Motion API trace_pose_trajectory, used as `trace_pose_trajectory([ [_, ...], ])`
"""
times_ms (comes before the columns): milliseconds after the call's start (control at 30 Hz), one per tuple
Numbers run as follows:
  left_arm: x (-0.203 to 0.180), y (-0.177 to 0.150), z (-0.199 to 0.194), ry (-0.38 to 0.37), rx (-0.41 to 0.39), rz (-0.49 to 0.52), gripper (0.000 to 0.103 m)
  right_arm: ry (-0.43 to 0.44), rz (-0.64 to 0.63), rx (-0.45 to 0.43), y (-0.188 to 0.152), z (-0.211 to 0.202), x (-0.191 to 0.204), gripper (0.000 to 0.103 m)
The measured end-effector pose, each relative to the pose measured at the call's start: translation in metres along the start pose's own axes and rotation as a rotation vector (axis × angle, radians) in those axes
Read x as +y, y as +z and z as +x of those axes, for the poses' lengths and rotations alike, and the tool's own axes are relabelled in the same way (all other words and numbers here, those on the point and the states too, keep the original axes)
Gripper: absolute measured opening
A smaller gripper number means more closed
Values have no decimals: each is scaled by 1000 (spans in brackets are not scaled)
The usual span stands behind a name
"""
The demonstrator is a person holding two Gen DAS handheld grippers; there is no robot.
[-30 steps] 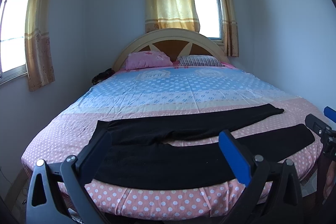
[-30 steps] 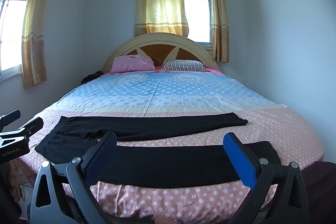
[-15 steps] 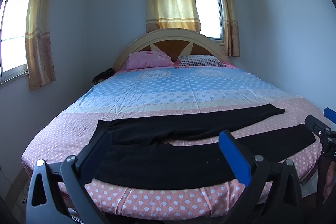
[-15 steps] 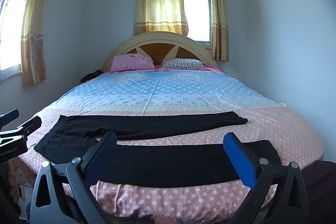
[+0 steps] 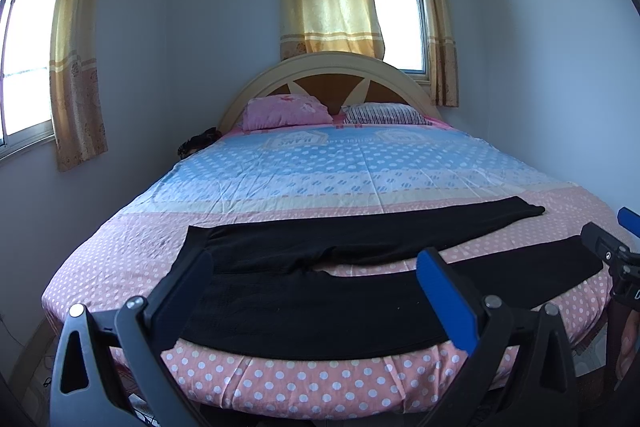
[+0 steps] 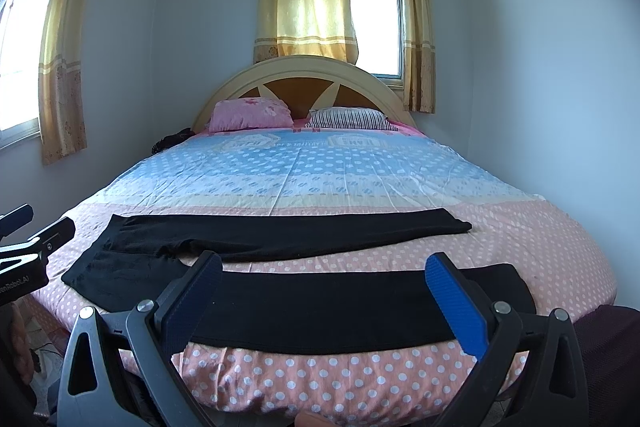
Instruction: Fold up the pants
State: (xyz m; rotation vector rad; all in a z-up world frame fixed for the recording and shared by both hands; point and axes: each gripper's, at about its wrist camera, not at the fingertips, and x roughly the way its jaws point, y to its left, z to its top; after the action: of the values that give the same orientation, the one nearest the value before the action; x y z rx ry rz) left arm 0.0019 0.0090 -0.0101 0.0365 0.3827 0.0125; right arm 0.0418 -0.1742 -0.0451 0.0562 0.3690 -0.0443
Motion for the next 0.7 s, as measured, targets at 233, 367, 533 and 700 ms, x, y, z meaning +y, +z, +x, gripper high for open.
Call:
trace_pose_trajectory([
  [233, -1, -1, 1, -1, 1, 0, 103, 1, -3, 3, -1, 2, 0, 102],
  [367, -3, -2, 1, -7, 0, -2, 103, 3, -4, 10, -2, 4, 0, 102],
  [533, -3, -3, 2, -13, 4, 3, 103, 2, -5, 12, -2, 5, 1, 102],
  [700, -7, -4, 3, -14, 12, 8, 103, -2, -6, 16, -4, 8, 1, 102],
])
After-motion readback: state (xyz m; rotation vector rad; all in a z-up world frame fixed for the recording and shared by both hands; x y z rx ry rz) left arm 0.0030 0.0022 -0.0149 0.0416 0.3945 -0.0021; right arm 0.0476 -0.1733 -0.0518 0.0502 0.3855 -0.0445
